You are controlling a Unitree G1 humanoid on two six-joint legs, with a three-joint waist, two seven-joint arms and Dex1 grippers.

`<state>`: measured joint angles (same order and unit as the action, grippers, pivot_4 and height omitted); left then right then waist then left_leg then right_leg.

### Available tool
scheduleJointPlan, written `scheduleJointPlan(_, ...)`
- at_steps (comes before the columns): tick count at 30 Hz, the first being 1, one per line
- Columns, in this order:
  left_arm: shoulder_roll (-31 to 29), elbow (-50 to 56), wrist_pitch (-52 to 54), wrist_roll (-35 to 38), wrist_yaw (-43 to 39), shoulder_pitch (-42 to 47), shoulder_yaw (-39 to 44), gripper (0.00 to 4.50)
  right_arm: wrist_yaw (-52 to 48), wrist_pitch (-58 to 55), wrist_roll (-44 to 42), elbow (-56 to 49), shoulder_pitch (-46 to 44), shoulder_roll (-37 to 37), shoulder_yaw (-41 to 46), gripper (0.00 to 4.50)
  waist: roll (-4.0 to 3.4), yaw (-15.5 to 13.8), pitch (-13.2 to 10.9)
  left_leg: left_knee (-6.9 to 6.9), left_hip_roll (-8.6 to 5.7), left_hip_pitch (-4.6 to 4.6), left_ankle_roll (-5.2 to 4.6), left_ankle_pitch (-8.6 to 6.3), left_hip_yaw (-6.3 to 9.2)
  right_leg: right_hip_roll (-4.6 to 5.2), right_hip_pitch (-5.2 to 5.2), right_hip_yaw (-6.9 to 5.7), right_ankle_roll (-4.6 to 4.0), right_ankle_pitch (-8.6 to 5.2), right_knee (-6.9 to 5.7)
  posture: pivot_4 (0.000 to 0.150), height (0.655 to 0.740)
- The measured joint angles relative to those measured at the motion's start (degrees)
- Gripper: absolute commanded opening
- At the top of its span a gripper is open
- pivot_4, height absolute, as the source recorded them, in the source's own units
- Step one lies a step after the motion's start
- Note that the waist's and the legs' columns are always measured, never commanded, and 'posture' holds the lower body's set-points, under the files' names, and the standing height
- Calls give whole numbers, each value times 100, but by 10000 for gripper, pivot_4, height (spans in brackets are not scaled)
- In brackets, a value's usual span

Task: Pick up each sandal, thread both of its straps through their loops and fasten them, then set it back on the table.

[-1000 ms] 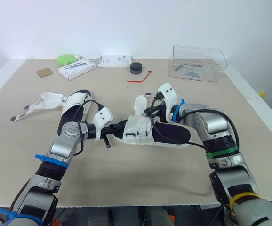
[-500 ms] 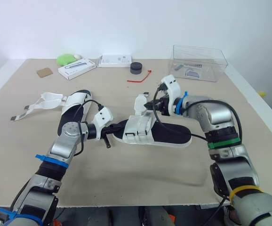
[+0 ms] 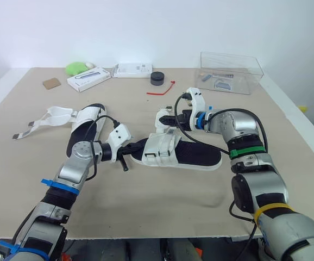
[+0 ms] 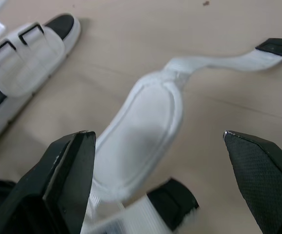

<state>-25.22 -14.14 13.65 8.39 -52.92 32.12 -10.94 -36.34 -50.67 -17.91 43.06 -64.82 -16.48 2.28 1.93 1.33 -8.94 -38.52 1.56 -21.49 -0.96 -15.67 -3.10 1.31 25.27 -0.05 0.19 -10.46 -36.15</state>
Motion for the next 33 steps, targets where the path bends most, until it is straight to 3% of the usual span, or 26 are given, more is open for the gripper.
scheduleJointPlan(6,-10,13,1,0,6,-9,9,0,-612,-5,-332,965,-768,470,293,44745,-3,3,-2,1,2,-1,0,0,1,-1,1,-2,-10,6,-1,1500,7400)
scheduleJointPlan(14,-15,126,33,1,47,-74,17,0,-869,94,-426,1792,-1095,683,545,44745,-3,4,-2,4,1,-4,0,-1,-1,2,3,1,-12,7,2,1500,7400)
scheduleJointPlan(33,-32,133,35,1,109,-110,11,0,-814,179,-430,1975,-1480,584,969,44745,-4,7,-2,8,1,-4,0,-1,-1,2,4,1,-14,6,2,1500,7400)
